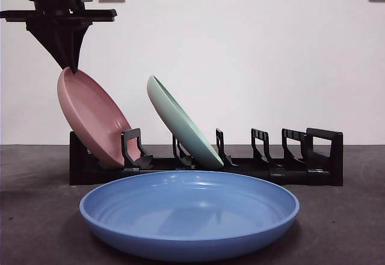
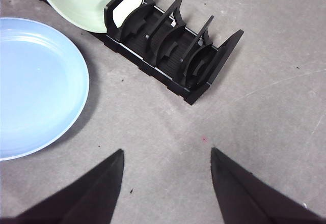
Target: Place the plate
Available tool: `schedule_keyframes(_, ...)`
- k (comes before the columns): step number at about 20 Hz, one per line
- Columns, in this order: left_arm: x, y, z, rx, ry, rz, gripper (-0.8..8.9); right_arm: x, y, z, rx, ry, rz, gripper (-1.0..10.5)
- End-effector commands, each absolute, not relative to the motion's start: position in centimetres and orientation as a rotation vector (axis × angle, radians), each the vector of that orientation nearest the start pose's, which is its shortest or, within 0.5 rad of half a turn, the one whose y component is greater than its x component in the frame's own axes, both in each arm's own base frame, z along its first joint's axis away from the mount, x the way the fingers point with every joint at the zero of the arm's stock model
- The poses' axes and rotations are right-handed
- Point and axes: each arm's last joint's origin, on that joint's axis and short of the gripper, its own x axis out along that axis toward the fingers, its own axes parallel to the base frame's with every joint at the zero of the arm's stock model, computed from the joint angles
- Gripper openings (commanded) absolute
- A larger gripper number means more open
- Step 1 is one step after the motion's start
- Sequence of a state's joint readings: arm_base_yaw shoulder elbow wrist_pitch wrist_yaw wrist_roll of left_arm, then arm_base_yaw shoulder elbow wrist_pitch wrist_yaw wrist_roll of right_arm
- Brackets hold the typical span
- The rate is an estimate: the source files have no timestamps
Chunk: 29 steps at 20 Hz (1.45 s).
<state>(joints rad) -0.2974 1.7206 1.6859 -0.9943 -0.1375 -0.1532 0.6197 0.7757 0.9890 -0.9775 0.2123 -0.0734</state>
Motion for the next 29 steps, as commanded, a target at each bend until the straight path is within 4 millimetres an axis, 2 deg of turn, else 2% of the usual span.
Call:
schedule_keyframes(1,34.6,-10.3,33.4,0.090,1.013,-0.076,0.16,10.8,7.0,33.7,-0.363,0.680,0.411,2.7)
schedule_keyframes(7,34.5,-10.2,34.6,0.105,0.988,-0.053,0.16,10.7,7.0,33.6,-0.367,0.687,0.411,2.7)
schedule_keyframes(18,32.7,-9.3,40.4,0.180,0.941,0.023,0.16,10.7,7.0,33.6,-0.367,0.688,0.411,2.7)
schedule_keyframes(29,29.9,-8.4,42.2,0.182,1.005,0.025,0.15,10.7,6.9,33.5,-0.373,0.701,0.411,2.7)
